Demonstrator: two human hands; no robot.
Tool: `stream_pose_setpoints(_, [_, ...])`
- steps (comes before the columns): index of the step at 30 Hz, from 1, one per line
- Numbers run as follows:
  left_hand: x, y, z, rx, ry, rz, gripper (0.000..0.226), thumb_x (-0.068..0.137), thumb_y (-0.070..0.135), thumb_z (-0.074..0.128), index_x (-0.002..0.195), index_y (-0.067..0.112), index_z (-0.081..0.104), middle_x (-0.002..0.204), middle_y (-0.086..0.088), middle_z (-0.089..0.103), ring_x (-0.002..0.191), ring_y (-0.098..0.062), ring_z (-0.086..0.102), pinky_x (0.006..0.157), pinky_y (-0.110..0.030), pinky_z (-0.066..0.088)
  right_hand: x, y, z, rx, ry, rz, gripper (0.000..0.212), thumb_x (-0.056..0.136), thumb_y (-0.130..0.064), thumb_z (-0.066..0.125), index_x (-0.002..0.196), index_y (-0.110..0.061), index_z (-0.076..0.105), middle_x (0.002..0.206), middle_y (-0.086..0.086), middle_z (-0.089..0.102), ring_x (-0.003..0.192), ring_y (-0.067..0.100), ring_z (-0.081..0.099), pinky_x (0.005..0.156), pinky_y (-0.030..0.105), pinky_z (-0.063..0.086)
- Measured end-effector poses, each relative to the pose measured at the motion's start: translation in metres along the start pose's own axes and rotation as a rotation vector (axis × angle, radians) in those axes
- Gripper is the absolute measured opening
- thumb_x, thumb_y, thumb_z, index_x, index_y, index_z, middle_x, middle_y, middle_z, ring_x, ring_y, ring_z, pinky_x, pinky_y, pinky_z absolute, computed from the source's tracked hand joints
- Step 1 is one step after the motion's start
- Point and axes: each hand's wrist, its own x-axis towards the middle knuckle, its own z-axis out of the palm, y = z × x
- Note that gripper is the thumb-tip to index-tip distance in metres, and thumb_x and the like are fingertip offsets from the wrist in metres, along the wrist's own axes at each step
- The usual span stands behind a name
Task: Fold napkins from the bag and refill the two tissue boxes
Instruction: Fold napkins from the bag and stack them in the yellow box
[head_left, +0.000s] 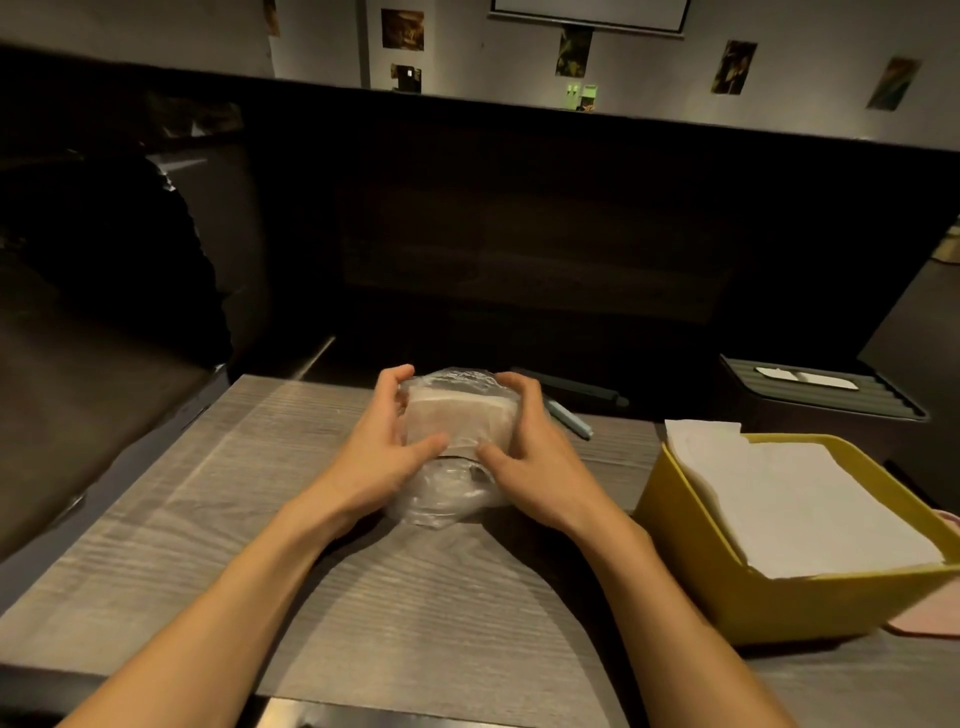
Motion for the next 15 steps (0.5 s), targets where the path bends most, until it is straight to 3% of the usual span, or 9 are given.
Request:
stream_pose_setpoints(2, [0.000,-0.001,0.000,0.016,-0.014,0.024,0.075,0.094,-0.001,0.067,0.144,0.038,0.027,0.133,0.004,0.053,0.118,-0.014,0.063,0.086,-0.027,0.060,-0.001,-0.004,0.004,0.012,-0.006,-0.014,0.072,0.099,-0.025,0.063,0.147,-0.055,0.017,0.141,-0.010,0.047,0.133,0.020,0.051,0.107,0.049,0.051])
stream_pose_setpoints(4, [0.000,-0.003,-0.002,0.001,-0.032,0.022,0.073,0.096,0.001,0.065,0.141,0.044,0.025,0.141,-0.005,0.049,0.125,-0.020,0.060,0.097,-0.041,0.058,0.000,-0.003,0.004,0.027,0.008,-0.044,0.069,0.102,-0.023,0.059,0.150,-0.052,0.018,0.141,-0.014,0.043,0.135,0.015,0.045,0.113,0.049,0.044])
stream_pose_setpoints(7, [-0.002,-0.003,0.000,0.191,-0.081,0.046,0.067,0.098,0.008,0.065,0.139,0.043,0.025,0.134,0.001,0.050,0.118,-0.015,0.059,0.087,-0.028,0.058,0.000,0.000,0.006,-0.061,-0.015,-0.016,0.058,0.106,-0.026,0.055,0.151,-0.048,0.024,0.144,-0.012,0.046,0.132,0.010,0.036,0.117,0.050,0.037])
stream_pose_setpoints(9, [-0.002,-0.003,0.003,0.259,-0.002,0.109,0.055,0.098,0.010,0.065,0.136,0.038,0.038,0.125,0.006,0.055,0.110,-0.011,0.061,0.078,-0.022,0.056,0.001,0.002,0.007,-0.087,0.096,-0.043,0.044,0.104,-0.030,0.058,0.139,-0.048,0.039,0.132,-0.013,0.056,0.129,0.014,0.048,0.108,0.050,0.048])
stream_pose_setpoints(11, [-0.003,0.003,0.002,0.220,0.087,0.121,0.046,0.097,0.011,0.067,0.133,0.033,0.050,0.120,0.006,0.060,0.104,-0.009,0.065,0.073,-0.020,0.058,0.000,-0.003,0.005,-0.049,0.225,-0.112,0.028,0.103,-0.028,0.062,0.125,-0.042,0.052,0.115,-0.017,0.060,0.114,0.005,0.058,0.096,0.042,0.057])
stream_pose_setpoints(15, [-0.002,0.036,-0.009,0.154,0.158,0.138,0.048,0.094,0.010,0.071,0.138,0.022,0.056,0.117,0.007,0.066,0.097,0.001,0.067,0.079,-0.016,0.058,-0.004,-0.030,-0.008,-0.055,0.360,-0.206,0.012,0.104,-0.027,0.060,0.114,-0.033,0.063,0.109,-0.014,0.063,0.103,0.001,0.061,0.088,0.033,0.059])
